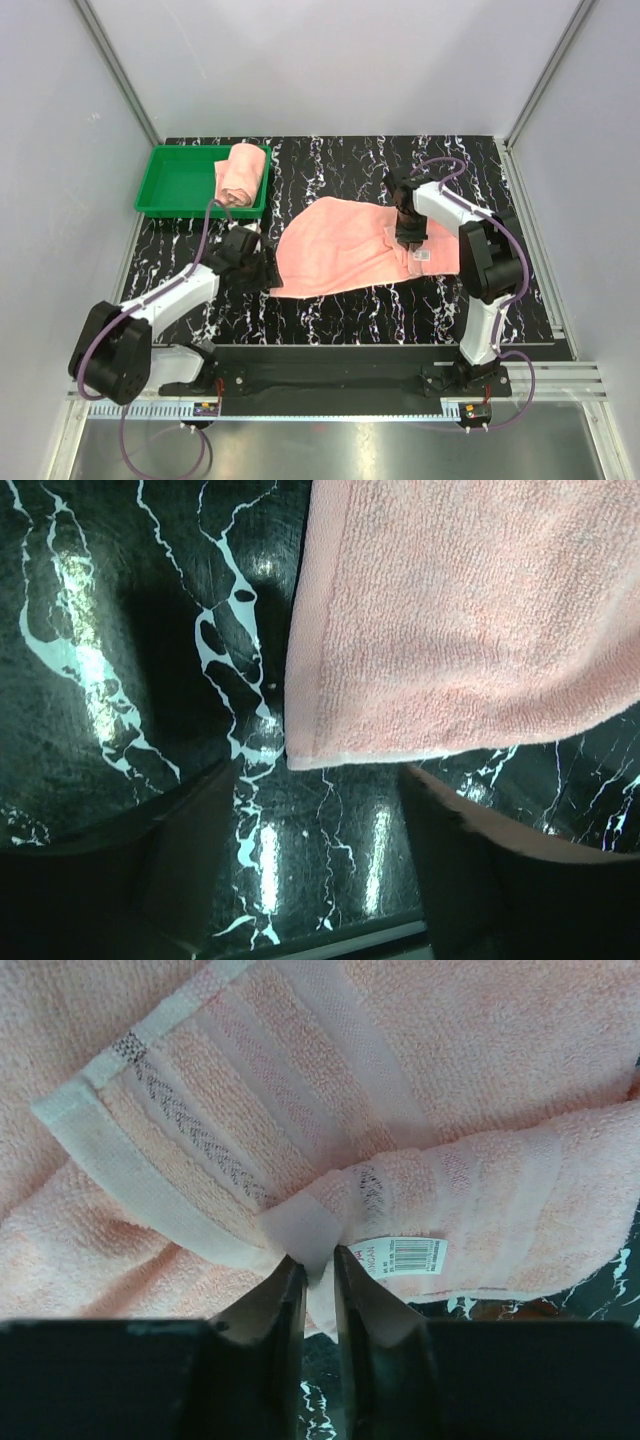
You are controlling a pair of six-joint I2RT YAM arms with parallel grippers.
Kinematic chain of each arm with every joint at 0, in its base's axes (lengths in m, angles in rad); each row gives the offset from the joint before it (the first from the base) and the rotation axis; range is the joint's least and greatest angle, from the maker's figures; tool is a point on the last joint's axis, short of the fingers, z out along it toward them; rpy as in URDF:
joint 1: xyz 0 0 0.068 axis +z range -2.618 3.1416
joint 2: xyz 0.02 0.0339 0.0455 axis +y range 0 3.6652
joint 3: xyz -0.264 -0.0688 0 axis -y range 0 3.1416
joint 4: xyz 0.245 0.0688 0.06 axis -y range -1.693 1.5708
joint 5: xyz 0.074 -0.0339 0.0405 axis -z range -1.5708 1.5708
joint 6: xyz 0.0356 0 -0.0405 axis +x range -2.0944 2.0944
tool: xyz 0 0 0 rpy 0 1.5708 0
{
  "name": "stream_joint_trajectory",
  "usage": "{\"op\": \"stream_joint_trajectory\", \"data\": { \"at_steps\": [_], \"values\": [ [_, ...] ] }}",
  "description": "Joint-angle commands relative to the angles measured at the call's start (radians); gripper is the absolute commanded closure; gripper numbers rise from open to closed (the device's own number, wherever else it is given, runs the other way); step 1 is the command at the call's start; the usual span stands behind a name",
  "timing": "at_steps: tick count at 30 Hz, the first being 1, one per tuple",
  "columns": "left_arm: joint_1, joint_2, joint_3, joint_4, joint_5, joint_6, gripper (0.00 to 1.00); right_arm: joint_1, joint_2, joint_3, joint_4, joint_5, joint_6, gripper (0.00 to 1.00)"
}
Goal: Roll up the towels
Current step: Flatten the towel
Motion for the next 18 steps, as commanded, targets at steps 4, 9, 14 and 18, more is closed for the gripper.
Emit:
{"op": "stream_joint_trajectory", "data": {
  "at_steps": [4,9,14,18],
  "values": [
    [-0.005,0.066,-0.009,0.112,-0.004,0.010,0.51,-0.029,0.007,0.005,0.054,-0.054,-0.011,0.97],
    [-0.005,0.123,-0.006,0.143,0.011,0.018,0.87,-0.073,-0.056,0.022,0.062,-0.127,-0.018,1.00],
    [-0.005,0.137,-0.007,0.150,0.008,0.023,1.00,-0.221,-0.173,0.019,0.089,-0.279,-0.016,1.00],
    [-0.005,0.145,-0.004,0.144,0.001,0.030,1.00,-0.584,-0.265,-0.022,0.148,-0.500,0.031,1.00]
  ]
}}
